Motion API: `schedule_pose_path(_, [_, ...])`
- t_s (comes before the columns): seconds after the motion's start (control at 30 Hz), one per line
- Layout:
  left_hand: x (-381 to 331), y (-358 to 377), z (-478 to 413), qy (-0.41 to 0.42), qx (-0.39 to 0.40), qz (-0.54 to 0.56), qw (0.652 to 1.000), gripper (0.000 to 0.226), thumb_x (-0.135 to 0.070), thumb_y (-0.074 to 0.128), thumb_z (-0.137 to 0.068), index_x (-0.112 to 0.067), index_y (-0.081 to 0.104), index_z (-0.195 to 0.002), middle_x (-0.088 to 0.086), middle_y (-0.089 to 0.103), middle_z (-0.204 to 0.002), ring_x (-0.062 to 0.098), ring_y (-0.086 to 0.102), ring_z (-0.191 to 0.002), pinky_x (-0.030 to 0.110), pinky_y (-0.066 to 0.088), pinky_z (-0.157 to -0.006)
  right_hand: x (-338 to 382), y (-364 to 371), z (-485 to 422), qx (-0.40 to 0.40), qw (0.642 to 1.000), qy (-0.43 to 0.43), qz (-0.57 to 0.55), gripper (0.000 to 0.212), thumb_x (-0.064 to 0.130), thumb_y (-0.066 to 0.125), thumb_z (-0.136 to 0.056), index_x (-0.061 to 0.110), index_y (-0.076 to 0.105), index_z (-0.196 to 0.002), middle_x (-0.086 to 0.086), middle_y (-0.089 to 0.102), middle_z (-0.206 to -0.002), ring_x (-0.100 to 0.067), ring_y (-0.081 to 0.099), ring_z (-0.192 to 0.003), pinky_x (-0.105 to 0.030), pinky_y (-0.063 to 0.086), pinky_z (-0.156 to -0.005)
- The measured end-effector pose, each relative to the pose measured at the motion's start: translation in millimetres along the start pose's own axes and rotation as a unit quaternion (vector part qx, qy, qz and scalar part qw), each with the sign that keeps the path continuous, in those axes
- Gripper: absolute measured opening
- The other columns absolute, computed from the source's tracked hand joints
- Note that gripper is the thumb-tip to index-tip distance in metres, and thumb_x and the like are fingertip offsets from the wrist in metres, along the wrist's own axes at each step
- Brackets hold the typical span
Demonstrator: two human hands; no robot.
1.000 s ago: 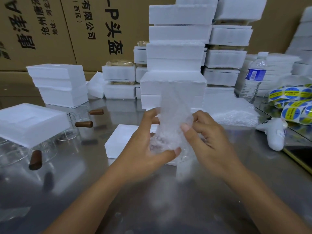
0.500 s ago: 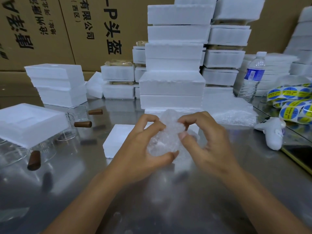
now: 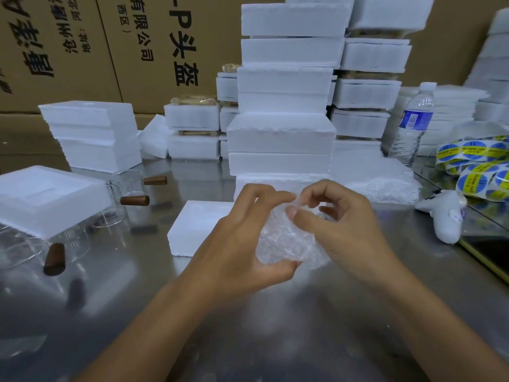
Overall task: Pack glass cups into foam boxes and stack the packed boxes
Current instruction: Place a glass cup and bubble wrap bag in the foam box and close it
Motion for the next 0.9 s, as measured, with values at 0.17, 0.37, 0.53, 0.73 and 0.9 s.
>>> schedule_pose_path(0.17, [9, -7, 1, -0.021, -0.01, -0.008, 1.0, 0.052, -0.051, 0.063, -0.061, -0.037, 0.044, -0.108, -0.021, 0.037, -0.114, 0.008, 0.051, -0.093, 0.037, 0.053, -0.065, 2, 12, 4, 0.088, 0.984, -0.055, 0.142, 0.021, 0.042, 0.052, -0.088, 0.049, 0.064, -0.072, 0.025, 0.045, -0.101, 0.002, 0.044, -0.108, -0.01, 0.031, -0.089])
schedule_pose_path(0.37, [26, -19, -1, -0.067, -0.022, 0.011, 0.997, 0.031, -0.055, 0.063, -0.065, -0.041, 0.052, -0.09, -0.019, 0.039, -0.108, -0.012, 0.046, -0.098, 0.005, 0.038, -0.077, 6, 7, 5, 0.009, 0.986, -0.104, 0.132, 0.021, 0.034, 0.041, -0.091, 0.042, 0.059, -0.098, 0.018, 0.049, -0.109, 0.003, 0.047, -0.11, -0.01, 0.034, -0.091])
schedule_pose_path(0.53, [45, -41, -2, -0.131, -0.053, 0.079, 0.987, 0.027, -0.057, 0.066, -0.062, -0.045, 0.05, -0.08, -0.023, 0.045, -0.107, -0.012, 0.048, -0.099, 0.0, 0.032, -0.079, -3, 4, 2, -0.001, 0.991, -0.083, 0.107, 0.022, 0.028, 0.049, -0.096, 0.038, 0.052, -0.116, 0.019, 0.055, -0.114, 0.011, 0.048, -0.108, 0.002, 0.032, -0.082])
schedule_pose_path(0.73, [57, -50, -2, -0.175, -0.065, 0.192, 0.964, 0.034, -0.027, 0.072, -0.066, -0.041, 0.056, -0.092, -0.028, 0.056, -0.104, -0.011, 0.054, -0.097, 0.004, 0.041, -0.074, -15, 21, -1, 0.032, 0.997, -0.026, 0.069, 0.037, 0.032, 0.054, -0.091, 0.053, 0.043, -0.12, 0.021, 0.056, -0.105, 0.013, 0.052, -0.101, 0.001, 0.036, -0.074])
schedule_pose_path(0.9, [64, -48, 0, -0.195, -0.063, 0.29, 0.935, 0.059, -0.015, 0.069, -0.066, -0.039, 0.052, -0.117, -0.027, 0.059, -0.11, -0.002, 0.059, -0.103, 0.012, 0.048, -0.076, -15, 28, -11, -0.005, 1.0, 0.006, -0.023, 0.023, 0.016, 0.062, -0.089, 0.039, 0.062, -0.092, 0.008, 0.064, -0.084, -0.016, 0.065, -0.087, -0.031, 0.051, -0.084])
Point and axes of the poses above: each hand's wrist, its own z-axis away from the middle knuckle, its own y-axis out of the palm, x = y × z, the point moved 6 cm from there along -z, towards the middle knuckle
